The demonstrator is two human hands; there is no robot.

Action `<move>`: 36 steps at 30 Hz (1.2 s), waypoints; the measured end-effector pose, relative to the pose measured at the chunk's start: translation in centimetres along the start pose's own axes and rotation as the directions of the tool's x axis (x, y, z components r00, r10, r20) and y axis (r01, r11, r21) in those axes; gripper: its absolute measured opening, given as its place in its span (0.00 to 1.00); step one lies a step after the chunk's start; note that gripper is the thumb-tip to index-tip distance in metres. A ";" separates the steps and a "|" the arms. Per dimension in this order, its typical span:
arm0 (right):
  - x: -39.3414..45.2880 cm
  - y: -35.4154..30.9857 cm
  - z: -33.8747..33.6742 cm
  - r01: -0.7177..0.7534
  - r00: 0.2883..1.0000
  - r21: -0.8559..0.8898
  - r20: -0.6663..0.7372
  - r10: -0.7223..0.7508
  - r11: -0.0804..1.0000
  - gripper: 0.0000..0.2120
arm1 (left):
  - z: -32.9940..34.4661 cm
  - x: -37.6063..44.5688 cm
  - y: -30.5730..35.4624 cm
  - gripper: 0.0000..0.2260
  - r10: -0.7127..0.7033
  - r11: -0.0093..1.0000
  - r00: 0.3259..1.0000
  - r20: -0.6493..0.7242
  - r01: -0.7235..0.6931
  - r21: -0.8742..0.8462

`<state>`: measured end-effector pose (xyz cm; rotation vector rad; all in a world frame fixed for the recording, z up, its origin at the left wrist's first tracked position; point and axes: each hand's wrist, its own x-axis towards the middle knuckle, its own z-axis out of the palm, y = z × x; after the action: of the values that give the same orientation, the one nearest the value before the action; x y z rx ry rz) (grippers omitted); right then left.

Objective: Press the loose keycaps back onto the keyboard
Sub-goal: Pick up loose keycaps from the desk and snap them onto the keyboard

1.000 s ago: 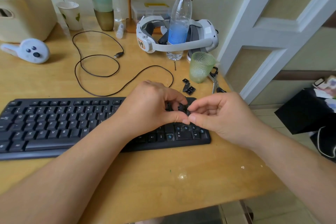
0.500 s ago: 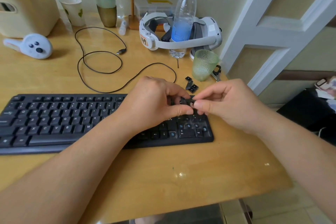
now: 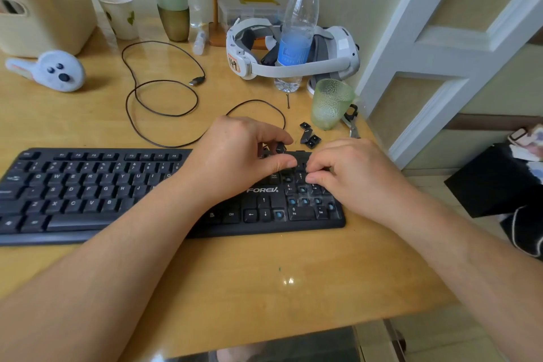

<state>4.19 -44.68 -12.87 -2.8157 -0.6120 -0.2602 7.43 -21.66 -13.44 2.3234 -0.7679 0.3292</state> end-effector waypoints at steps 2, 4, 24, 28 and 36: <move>-0.1 0.5 0.3 0.021 1.000 -0.019 -0.015 -0.021 1.000 0.03 | -0.1 0.0 0.0 0.17 -0.002 1.000 1.000 0.000 0.002 -0.002; -0.4 0.8 0.7 0.038 0.999 -0.029 -0.037 -0.039 0.999 0.04 | -0.1 0.0 0.0 0.17 -0.001 1.000 1.000 0.005 0.001 0.003; -0.8 1.4 0.9 0.196 0.980 -0.086 -0.030 -0.199 0.977 0.12 | 0.2 0.0 0.2 0.17 0.021 0.999 0.999 0.032 -0.021 0.024; 0.5 1.0 -0.3 0.246 0.967 -0.165 0.115 -0.229 0.955 0.13 | 0.2 0.0 0.2 0.17 0.027 0.999 0.999 0.034 -0.027 0.018; 1.7 -0.4 -1.3 0.265 0.948 -0.220 0.239 -0.211 0.939 0.06 | 0.3 -0.2 0.3 0.17 0.032 0.999 0.999 0.035 -0.032 0.013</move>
<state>5.39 -44.01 -11.16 -3.0334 -1.0423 -0.0831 7.06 -21.95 -13.63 2.3368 -0.8233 0.3098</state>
